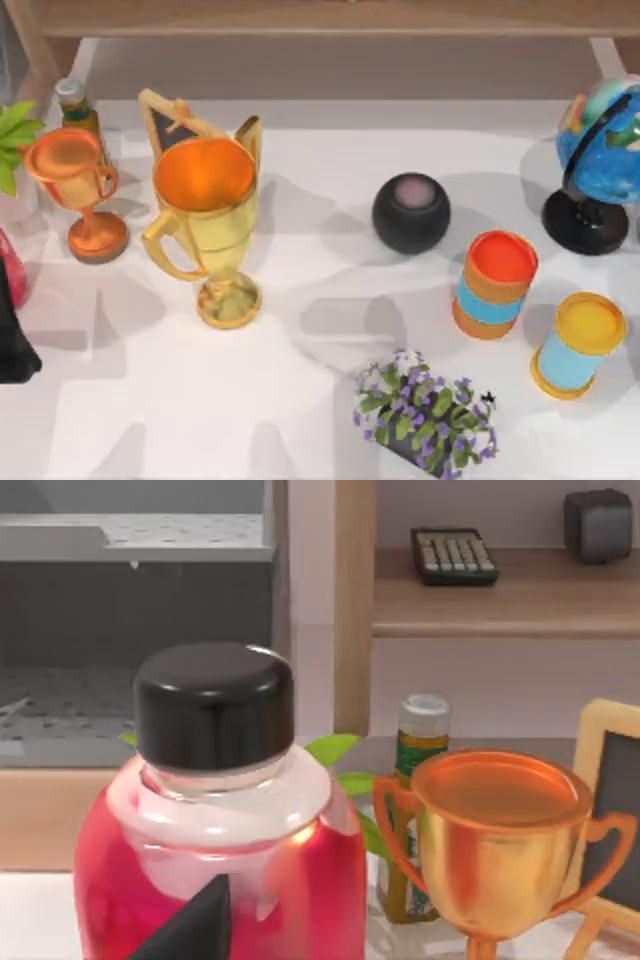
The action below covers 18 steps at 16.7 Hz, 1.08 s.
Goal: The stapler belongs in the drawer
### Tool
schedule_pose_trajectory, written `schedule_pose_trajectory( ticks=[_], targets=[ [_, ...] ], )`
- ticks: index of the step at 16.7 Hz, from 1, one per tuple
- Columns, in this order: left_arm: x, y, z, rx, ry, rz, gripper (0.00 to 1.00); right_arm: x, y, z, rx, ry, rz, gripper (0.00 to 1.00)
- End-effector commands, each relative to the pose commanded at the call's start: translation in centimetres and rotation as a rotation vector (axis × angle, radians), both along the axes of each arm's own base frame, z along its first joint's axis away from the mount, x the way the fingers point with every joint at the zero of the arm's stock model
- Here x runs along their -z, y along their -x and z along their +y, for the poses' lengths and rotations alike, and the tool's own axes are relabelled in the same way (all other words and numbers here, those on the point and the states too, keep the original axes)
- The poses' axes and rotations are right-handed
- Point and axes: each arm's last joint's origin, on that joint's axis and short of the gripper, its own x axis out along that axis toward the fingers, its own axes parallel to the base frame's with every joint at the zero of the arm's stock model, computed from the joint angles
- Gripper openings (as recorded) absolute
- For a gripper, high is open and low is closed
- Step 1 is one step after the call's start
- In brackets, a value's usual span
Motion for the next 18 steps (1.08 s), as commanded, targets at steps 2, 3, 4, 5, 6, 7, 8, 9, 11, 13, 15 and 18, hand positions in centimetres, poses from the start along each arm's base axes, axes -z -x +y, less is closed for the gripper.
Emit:
schedule_pose_trajectory(
  ticks=[2, 3, 4, 5, 6, 7, 8, 9, 11, 13, 15, 18],
  targets=[
    [0.0, 0.0, 0.0, 0.0, 0.0, 0.0, 1.0, 0.0, 0.0, 0.1, -0.004, -0.008, 0.0, 0.0],
    [0.0, 0.0, 0.0, 0.0, 0.0, 0.0, 1.0, 0.0, 0.0, 0.1, -0.004, -0.008, 0.0, 0.0],
    [0.0, 0.0, 0.0, 0.0, 0.0, 0.0, 1.0, 0.0, 0.0, 0.1, -0.004, -0.008, 0.0, 0.0],
    [0.0, 0.0, 0.0, 0.0, 0.0, 0.0, 1.0, 0.1, 0.0, 0.0, 0.002, -0.007, 0.004, 0.0],
    [0.0, 0.0, 0.0, 0.0, 0.0, 0.0, 1.0, 0.1, 0.0, 0.0, 0.002, -0.007, 0.004, 0.0],
    [0.0, 0.0, 0.0, 0.0, 0.0, 0.0, 1.0, -0.3, 0.0, -0.1, 0.005, -0.006, -0.004, 0.0],
    [0.0, 0.0, 0.0, 0.0, 0.0, 0.0, 1.0, -1.1, -0.1, -0.4, 0.012, -0.004, -0.021, 0.0],
    [0.0, 0.0, 0.0, 0.0, 0.0, 0.0, 1.0, -2.2, -0.4, -0.7, 0.022, -0.001, -0.05, 0.0],
    [0.0, 0.0, 0.0, 0.0, 0.0, 0.0, 1.0, -5.6, -1.1, -1.6, 0.052, 0.009, -0.141, 0.0],
    [0.0, 0.0, 0.0, 0.0, 0.0, 0.0, 1.0, -9.9, -2.0, -2.8, 0.093, 0.024, -0.265, 0.0],
    [0.0, 0.0, 0.0, 0.0, 0.0, 0.0, 1.0, -14.5, -3.0, -4.3, 0.143, 0.046, -0.398, 0.0],
    [0.0, 0.0, 0.0, 0.0, 0.0, 0.0, 1.0, -20.5, -4.8, -7.1, 0.227, 0.082, -0.562, 0.0]
  ],
)
